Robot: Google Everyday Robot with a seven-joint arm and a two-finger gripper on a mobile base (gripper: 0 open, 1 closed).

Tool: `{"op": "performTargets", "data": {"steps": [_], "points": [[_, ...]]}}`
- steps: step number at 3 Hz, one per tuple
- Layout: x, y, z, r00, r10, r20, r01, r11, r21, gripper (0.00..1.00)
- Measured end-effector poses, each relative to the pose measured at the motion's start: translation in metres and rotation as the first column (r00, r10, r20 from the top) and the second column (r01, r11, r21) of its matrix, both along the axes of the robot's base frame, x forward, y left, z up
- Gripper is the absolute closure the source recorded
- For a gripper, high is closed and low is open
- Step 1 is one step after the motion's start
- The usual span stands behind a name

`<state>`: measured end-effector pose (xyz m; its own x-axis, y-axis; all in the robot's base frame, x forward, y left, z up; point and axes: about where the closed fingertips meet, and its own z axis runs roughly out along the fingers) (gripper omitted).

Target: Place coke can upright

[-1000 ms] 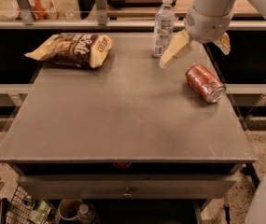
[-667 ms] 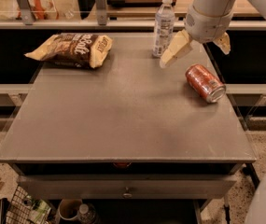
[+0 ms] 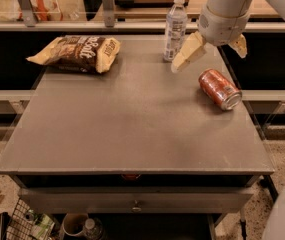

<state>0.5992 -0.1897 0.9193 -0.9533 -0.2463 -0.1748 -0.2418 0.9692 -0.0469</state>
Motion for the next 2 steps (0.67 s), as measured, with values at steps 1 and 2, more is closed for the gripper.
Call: {"op": "performTargets", "data": {"steps": [1,2], "points": [[0.0,-0.0001,0.0001,1.0,0.0,0.0,0.0,1.0,-0.001,0.0],[-0.0001,-0.0001,0.0002,1.0,0.0,0.0,0.0,1.0,-0.001,0.0]]}}
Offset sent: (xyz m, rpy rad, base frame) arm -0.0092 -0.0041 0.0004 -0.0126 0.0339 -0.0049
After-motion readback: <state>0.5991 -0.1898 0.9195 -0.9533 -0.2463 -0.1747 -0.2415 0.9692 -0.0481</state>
